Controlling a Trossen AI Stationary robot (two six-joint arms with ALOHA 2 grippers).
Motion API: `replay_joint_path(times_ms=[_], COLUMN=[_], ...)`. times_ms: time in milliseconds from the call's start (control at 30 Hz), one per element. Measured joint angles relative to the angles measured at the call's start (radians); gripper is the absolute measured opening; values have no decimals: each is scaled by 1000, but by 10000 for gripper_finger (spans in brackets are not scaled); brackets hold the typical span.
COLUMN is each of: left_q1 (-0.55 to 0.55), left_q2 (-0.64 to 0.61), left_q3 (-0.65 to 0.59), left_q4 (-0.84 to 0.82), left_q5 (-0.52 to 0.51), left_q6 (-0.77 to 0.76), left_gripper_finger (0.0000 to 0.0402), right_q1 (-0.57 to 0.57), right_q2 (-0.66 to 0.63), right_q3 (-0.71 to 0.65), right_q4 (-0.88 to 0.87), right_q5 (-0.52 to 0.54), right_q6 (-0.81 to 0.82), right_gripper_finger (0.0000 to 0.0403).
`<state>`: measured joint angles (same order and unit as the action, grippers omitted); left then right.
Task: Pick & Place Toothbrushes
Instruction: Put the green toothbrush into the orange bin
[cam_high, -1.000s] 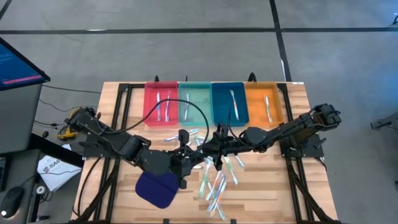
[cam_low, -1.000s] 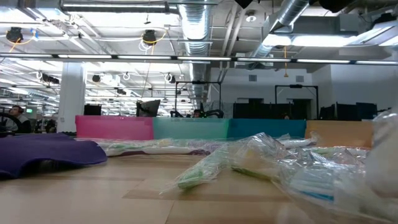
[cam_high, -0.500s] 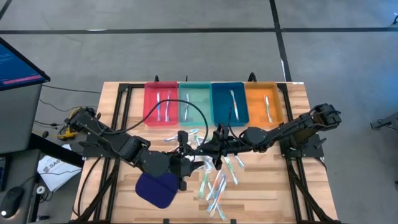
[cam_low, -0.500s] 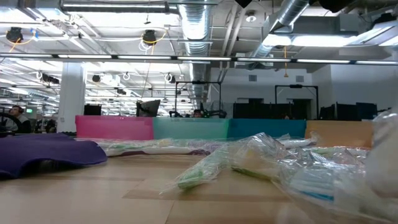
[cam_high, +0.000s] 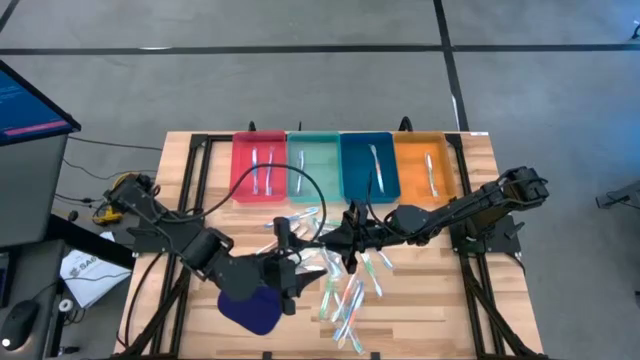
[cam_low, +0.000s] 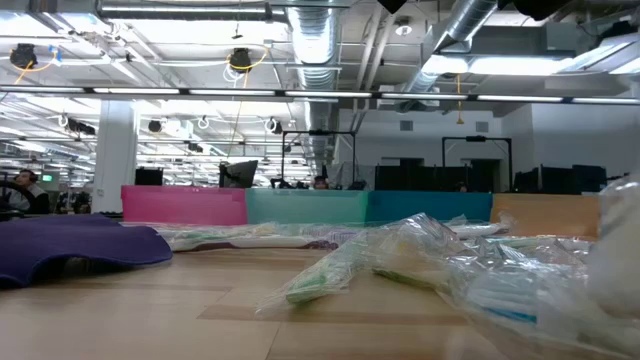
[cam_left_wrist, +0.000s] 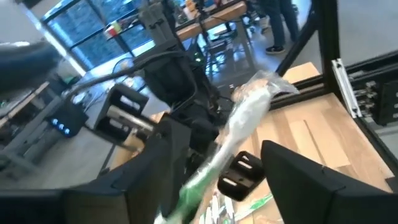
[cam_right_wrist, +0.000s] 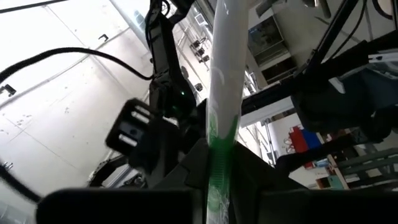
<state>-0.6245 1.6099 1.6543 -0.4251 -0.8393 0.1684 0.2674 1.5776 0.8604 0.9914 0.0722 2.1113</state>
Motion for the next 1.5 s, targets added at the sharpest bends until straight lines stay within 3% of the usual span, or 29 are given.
replay_joint_path(times_ms=[200, 300, 400, 700, 900, 1200, 1500], left_q1=[-42, -49, -53, -58, -39, 37, 157], left_q2=[-29, -44, -60, -78, -74, -70, -70], left_q3=[0, 0, 0, 0, 0, 0, 0], left_q4=[-8, -13, -23, -62, -65, -66, -65], left_q5=[-95, -117, -123, -123, -124, -124, -97], left_q6=[-108, -155, -206, -371, -463, -517, -514], left_gripper_finger=[272, 273, 273, 273, 273, 273, 273], right_q1=[-41, -78, -125, -325, -515, -801, -1077], right_q2=[-42, -107, -209, -588, -751, -768, -611], right_q3=[-1, -1, -1, 0, 0, 0, 0], right_q4=[-16, -136, -353, -1130, -1507, -1786, -1901], right_q5=[1, -26, -71, -74, -72, -113, -211], right_q6=[-99, -153, -220, -404, -520, -794, -1178], right_gripper_finger=[31, 31, 31, 31, 31, 31, 31])
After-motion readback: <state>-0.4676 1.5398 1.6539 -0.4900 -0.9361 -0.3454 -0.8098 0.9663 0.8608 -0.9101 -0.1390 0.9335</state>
